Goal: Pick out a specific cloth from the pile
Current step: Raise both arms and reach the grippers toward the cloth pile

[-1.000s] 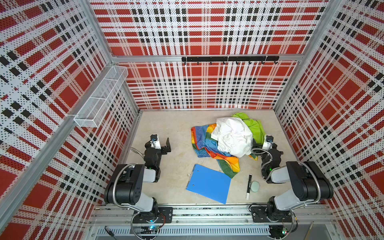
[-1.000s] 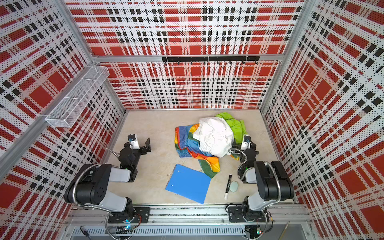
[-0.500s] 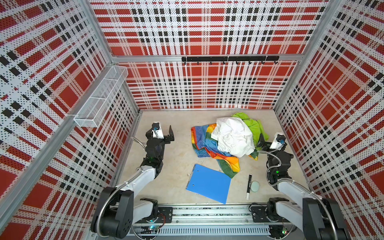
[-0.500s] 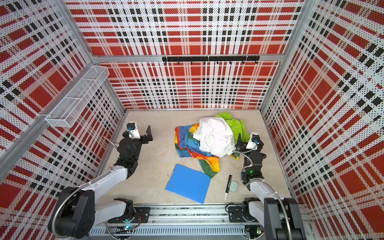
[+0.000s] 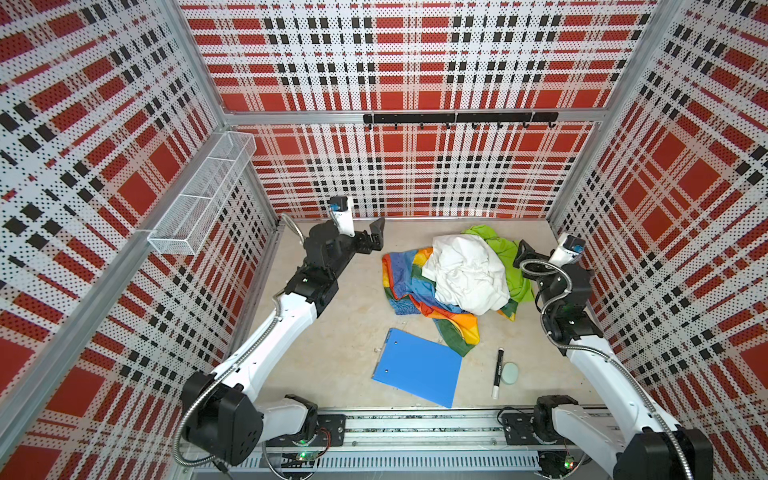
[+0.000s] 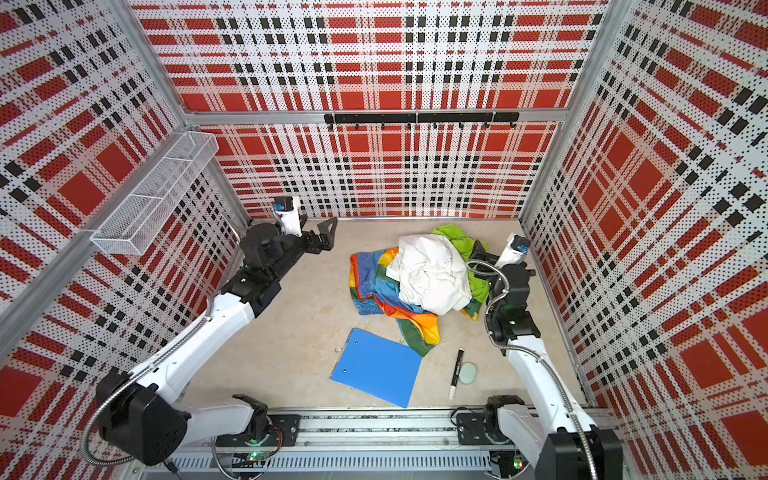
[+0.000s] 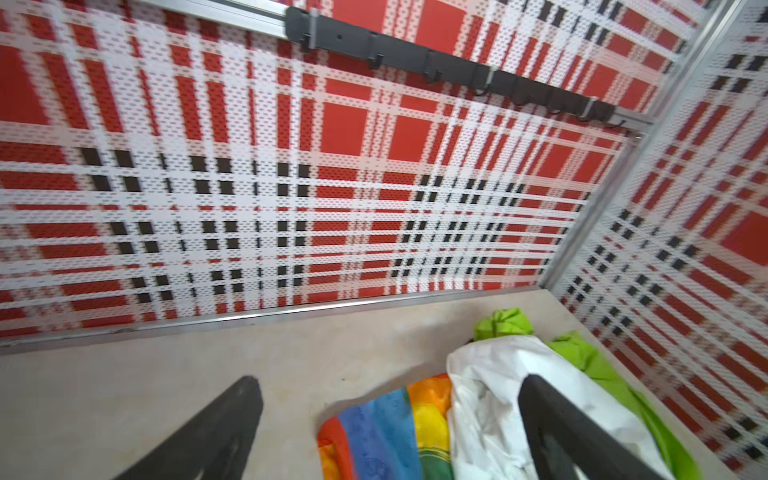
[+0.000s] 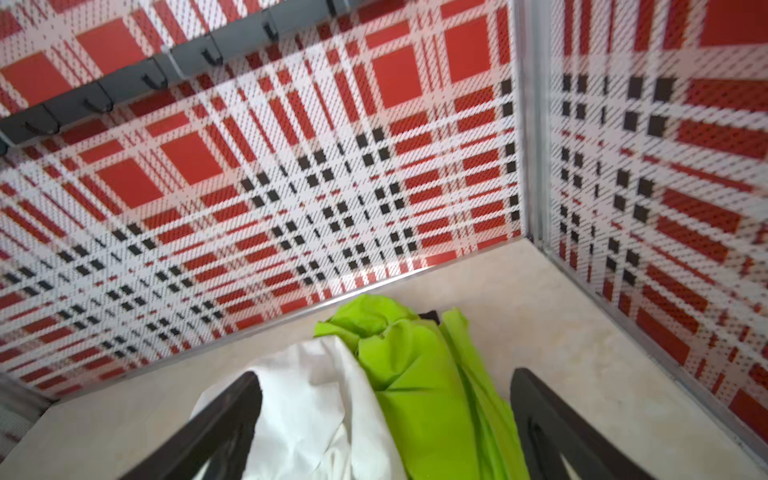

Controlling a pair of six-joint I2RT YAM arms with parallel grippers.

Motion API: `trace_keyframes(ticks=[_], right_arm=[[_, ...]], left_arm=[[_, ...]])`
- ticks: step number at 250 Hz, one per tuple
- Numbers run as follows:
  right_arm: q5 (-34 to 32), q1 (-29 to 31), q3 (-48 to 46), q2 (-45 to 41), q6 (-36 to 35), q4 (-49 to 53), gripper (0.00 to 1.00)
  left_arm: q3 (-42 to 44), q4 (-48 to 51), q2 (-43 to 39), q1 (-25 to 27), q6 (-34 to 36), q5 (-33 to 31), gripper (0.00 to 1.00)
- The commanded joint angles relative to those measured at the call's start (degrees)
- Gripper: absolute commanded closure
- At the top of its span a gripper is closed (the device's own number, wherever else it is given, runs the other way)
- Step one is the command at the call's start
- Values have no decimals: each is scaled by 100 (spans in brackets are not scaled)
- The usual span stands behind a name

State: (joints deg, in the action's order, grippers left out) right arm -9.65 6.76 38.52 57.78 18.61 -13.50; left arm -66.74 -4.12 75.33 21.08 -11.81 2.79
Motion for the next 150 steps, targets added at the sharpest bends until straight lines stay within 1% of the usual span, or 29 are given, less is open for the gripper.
trace_keyframes(ticks=[1, 27, 59, 67, 83, 112, 115, 123, 141, 150], right_arm=[[5, 453, 407, 281, 154, 743, 0], [114, 868, 594, 575, 242, 978, 0], [440, 1049, 732, 970, 610, 1150, 3], [512, 1086, 769, 1057, 682, 1193, 3], [496, 1197, 829, 1194, 731, 1253, 3], [452, 1283, 976, 1481, 807, 1406, 3], [464, 1282, 988, 1511, 945, 1415, 3], [523, 1277, 1010, 1603, 1021, 1428, 3], [701, 1322, 1062, 1793, 1091, 1392, 2], [676, 1398, 1095, 1884, 1077, 1397, 2]], left_arm=[[-578, 1022, 465, 77, -32, 975, 1], [-702, 1100, 659, 113, 64, 1249, 1], [-325, 843, 543, 80, 175, 1393, 1], [-177, 681, 482, 20, 53, 1440, 1], [-85, 495, 394, -160, -186, 1735, 1], [-45, 424, 371, -307, -387, 1758, 1], [-53, 429, 375, -321, -412, 1767, 1], [-75, 427, 411, -369, -481, 1805, 1], [-93, 354, 518, -491, -648, 2096, 1], [-118, 321, 589, -555, -745, 2242, 1]])
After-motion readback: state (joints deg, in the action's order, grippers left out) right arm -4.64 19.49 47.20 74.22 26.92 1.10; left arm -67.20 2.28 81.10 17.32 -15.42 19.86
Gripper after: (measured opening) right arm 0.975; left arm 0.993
